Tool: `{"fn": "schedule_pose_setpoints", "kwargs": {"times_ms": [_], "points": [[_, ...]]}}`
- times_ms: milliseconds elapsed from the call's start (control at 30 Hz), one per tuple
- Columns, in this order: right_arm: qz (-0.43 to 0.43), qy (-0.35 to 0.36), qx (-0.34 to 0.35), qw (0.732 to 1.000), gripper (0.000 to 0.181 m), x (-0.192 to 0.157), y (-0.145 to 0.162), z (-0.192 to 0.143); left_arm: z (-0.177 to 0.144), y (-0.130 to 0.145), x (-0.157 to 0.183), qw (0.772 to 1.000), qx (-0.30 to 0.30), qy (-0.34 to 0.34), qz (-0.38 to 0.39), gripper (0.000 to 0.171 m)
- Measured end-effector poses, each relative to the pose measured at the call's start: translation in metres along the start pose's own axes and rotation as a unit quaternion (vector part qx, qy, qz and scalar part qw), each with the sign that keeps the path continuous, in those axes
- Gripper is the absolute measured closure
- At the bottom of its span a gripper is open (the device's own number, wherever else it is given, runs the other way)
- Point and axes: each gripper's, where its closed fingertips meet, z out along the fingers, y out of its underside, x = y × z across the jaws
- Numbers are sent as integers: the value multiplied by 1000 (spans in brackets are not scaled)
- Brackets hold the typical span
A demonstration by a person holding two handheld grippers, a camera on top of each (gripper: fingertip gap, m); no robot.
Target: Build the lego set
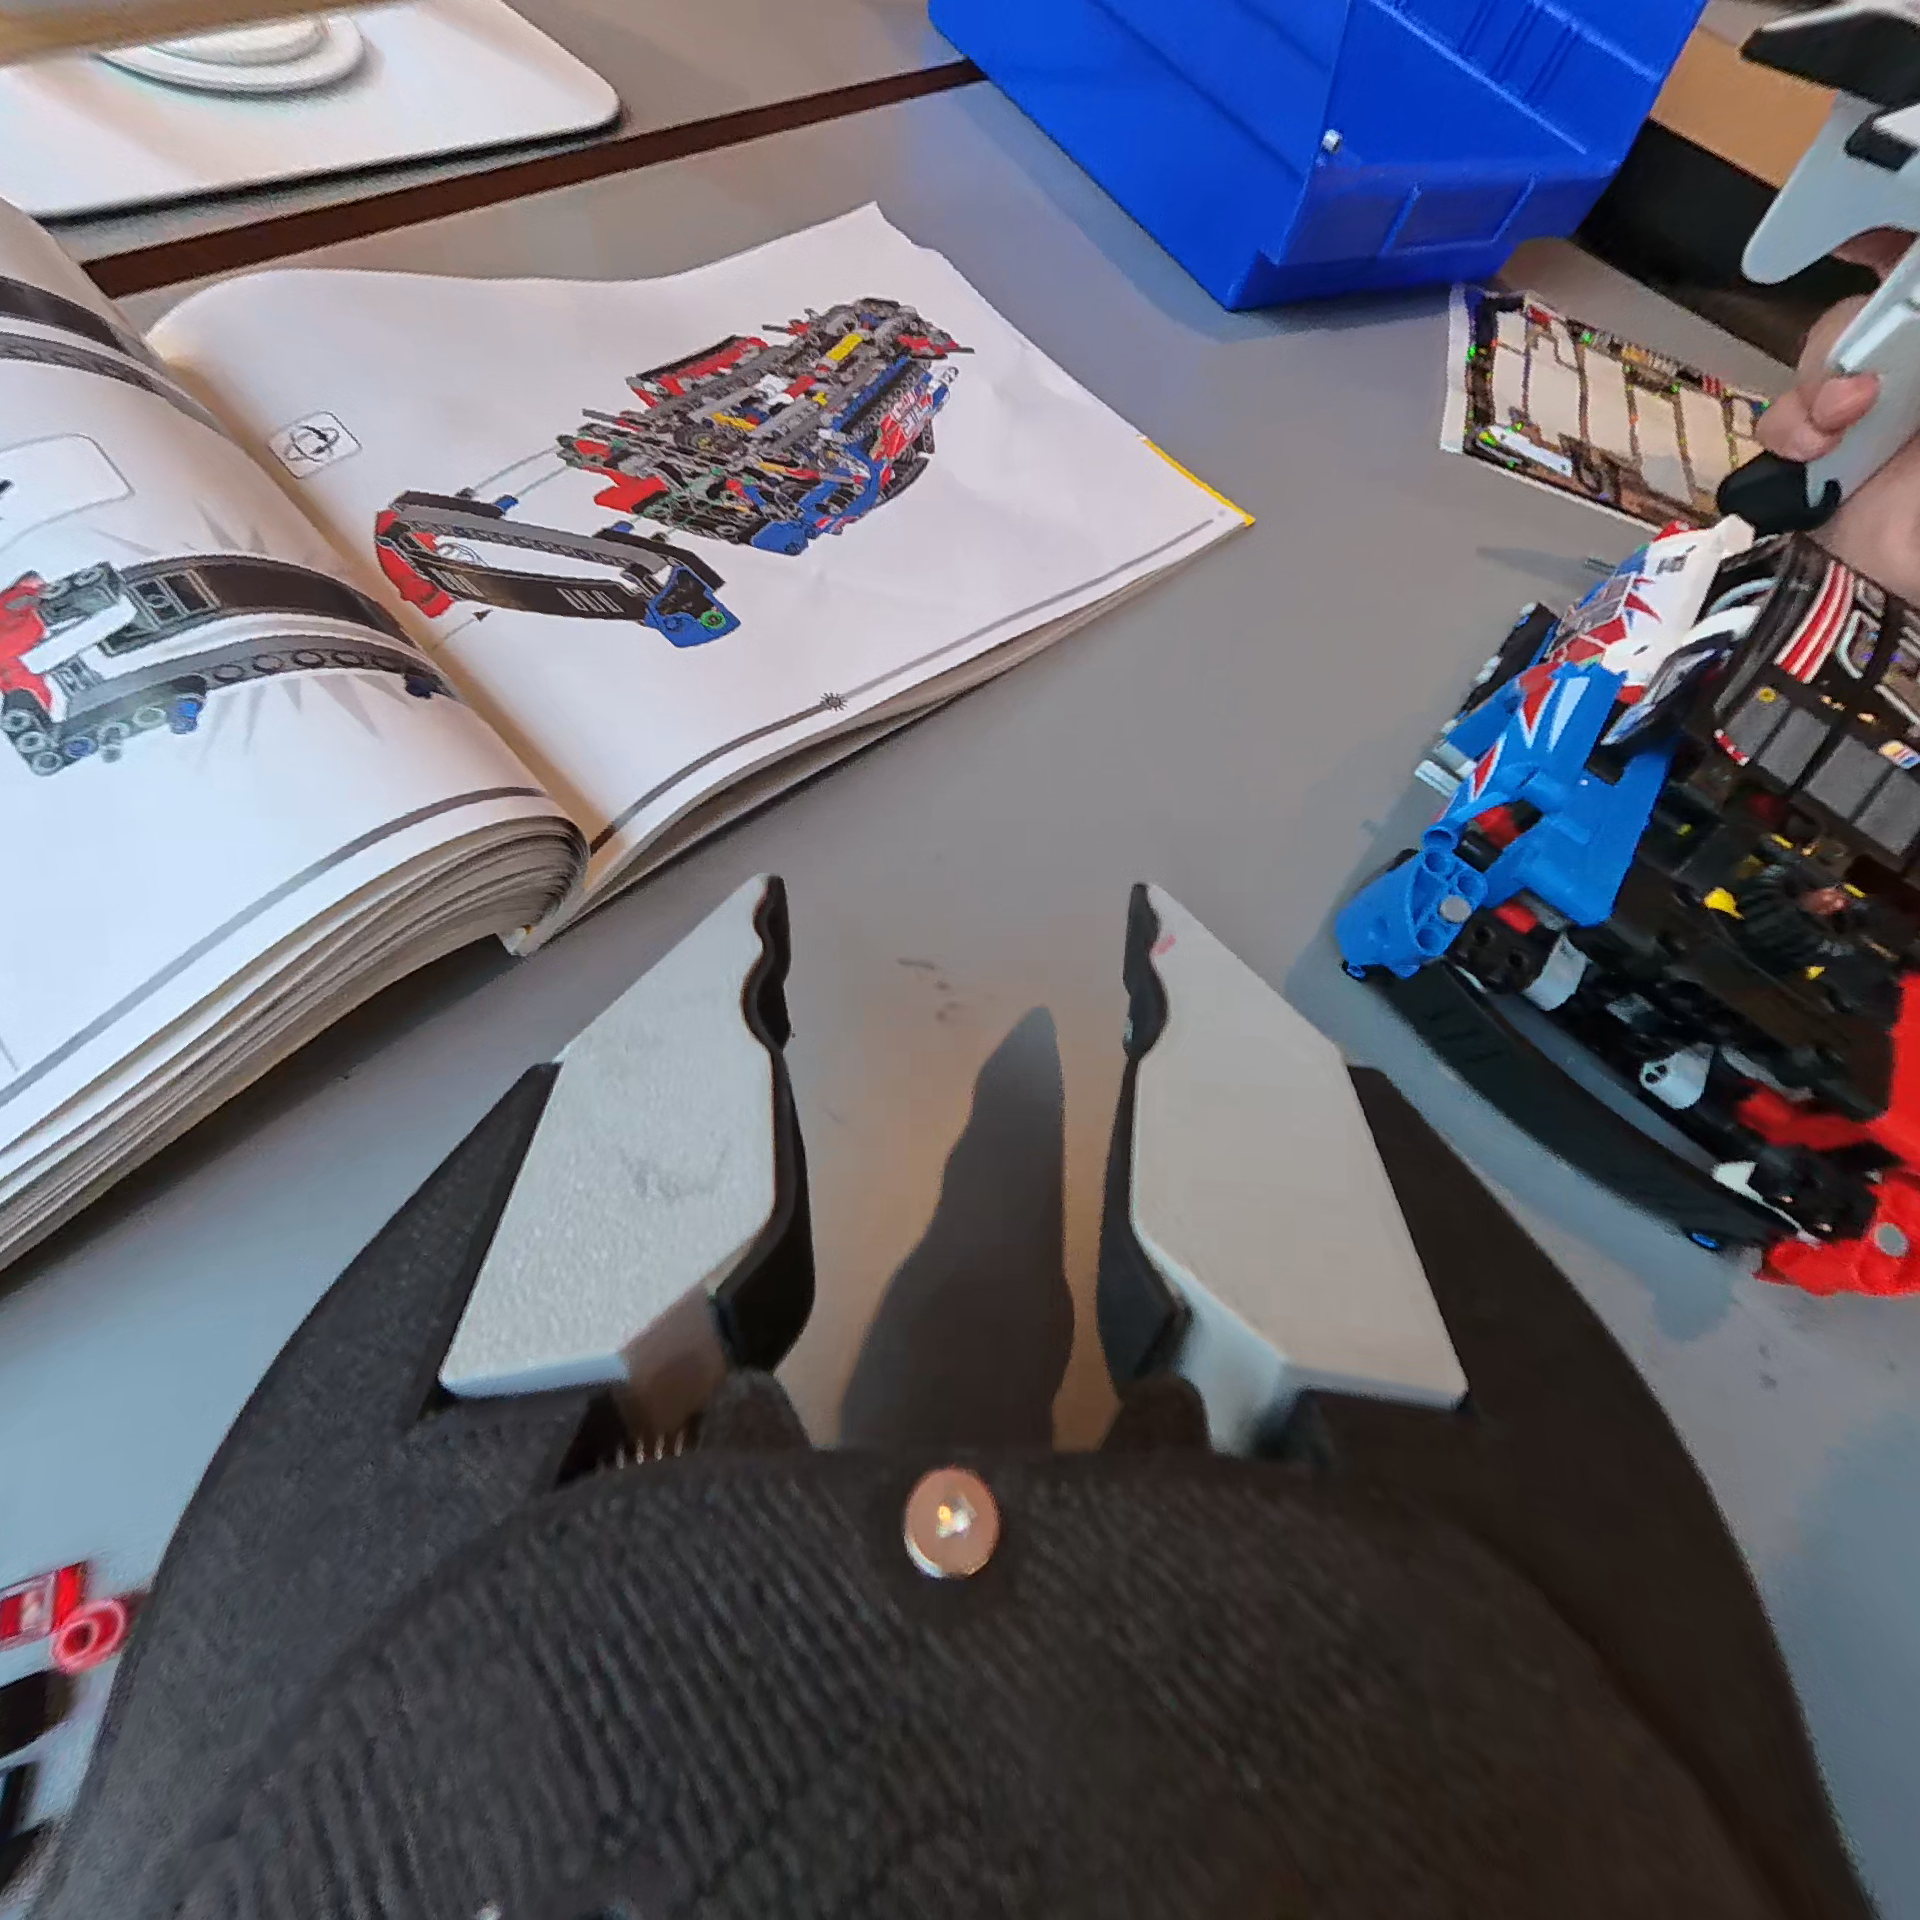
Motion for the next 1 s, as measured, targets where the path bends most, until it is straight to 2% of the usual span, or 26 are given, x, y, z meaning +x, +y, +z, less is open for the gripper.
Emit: {"fn": "schedule_pose_setpoints", "kwargs": {"times_ms": [433, 733, 833, 1000], "points": [[-5, -7, -4, 1000, 124, -3, 2, 2, 3, 1, 5, 997, -12, -30, 66, 112], [-5, -11, -5, 1000, 124, -4, 2, 3, 2, 1, 6, 996, -14, -32, 80, 113], [-5, -12, -5, 1000, 124, -4, 2, 3, 2, 1, 13, 995, -14, -15, 93, 113], [-6, -17, -7, 1000, 124, -6, 3, 4, -8, 9, 50, 984, -19, 78, 158, 112]]}}
